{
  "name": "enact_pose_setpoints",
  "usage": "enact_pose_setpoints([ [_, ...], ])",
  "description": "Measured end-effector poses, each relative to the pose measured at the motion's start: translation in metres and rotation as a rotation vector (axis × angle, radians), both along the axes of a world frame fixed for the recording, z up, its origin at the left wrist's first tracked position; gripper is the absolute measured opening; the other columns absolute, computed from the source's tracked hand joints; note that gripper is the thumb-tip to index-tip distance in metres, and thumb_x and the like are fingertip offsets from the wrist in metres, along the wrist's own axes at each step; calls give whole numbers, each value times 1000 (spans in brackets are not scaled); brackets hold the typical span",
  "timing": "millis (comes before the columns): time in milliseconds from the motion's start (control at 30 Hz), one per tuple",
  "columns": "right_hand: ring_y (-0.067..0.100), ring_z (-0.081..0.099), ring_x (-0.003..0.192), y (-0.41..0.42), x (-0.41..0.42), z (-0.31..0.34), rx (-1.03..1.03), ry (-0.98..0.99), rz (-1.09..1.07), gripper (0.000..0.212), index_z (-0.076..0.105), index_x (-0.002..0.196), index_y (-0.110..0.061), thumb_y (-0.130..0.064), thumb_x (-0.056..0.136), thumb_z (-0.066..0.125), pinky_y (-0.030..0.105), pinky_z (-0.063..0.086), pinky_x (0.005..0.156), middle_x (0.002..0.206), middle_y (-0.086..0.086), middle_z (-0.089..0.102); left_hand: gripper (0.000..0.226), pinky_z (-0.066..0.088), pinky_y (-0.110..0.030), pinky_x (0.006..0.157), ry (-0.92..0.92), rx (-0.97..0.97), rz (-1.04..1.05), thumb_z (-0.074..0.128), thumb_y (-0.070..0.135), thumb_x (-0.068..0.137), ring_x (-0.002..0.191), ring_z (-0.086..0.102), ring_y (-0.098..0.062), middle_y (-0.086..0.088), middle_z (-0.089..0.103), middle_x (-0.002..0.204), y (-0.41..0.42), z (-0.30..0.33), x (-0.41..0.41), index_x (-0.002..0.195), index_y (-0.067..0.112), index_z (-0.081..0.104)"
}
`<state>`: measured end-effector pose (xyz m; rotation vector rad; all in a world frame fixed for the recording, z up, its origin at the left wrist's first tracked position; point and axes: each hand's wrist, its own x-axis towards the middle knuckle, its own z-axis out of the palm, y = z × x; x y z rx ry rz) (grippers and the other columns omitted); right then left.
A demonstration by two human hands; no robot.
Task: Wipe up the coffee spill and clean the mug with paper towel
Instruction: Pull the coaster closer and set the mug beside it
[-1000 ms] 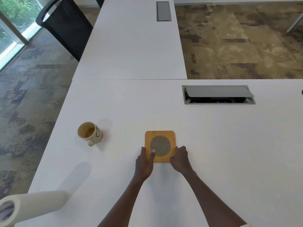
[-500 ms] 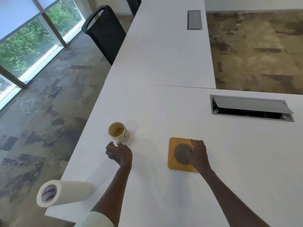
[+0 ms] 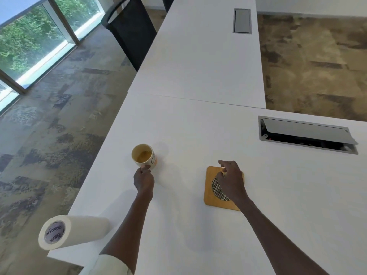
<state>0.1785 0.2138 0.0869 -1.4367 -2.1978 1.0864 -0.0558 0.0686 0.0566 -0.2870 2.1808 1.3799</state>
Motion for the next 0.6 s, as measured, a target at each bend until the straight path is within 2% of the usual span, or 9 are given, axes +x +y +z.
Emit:
enact_pose_setpoints([
  [133,18,59,109,1,-5,2,-19,-6,27,40,59,130,-11,-6,90,56,21,41,87,125,4,56,38,52,-46,101,21,-2,-1,42,34,105,113,66,-36,-15,74,117,-4,-1,0,110,10,71],
  [300,10,57,98,9,-6,9,-13,27,62,34,65,121,-9,-1,89,56,21,45,85,121,4,63,39,45,-35,81,107,-56,-151,42,32,105,99,63,-31,-12,72,102,-12,-3,1,98,8,72],
  [400,15,62,105,15,-7,12,-22,42,65,33,68,116,-7,3,89,53,22,47,89,120,6,67,38,42,-29,66,126,-56,-215,42,32,106,87,59,-26,-4,66,83,-12,3,9,84,14,68],
  [500,15,64,109,17,-7,15,-49,46,87,33,68,116,-7,3,91,50,18,45,90,119,4,69,37,44,-30,69,113,-25,-261,45,33,105,92,65,-26,-4,70,89,-9,10,22,84,15,69],
  [600,12,63,110,20,-8,18,-97,46,119,32,68,118,-8,1,93,49,18,45,92,120,3,69,36,49,-36,81,98,1,-323,45,34,105,98,68,-26,-5,73,97,-4,18,45,86,17,71],
])
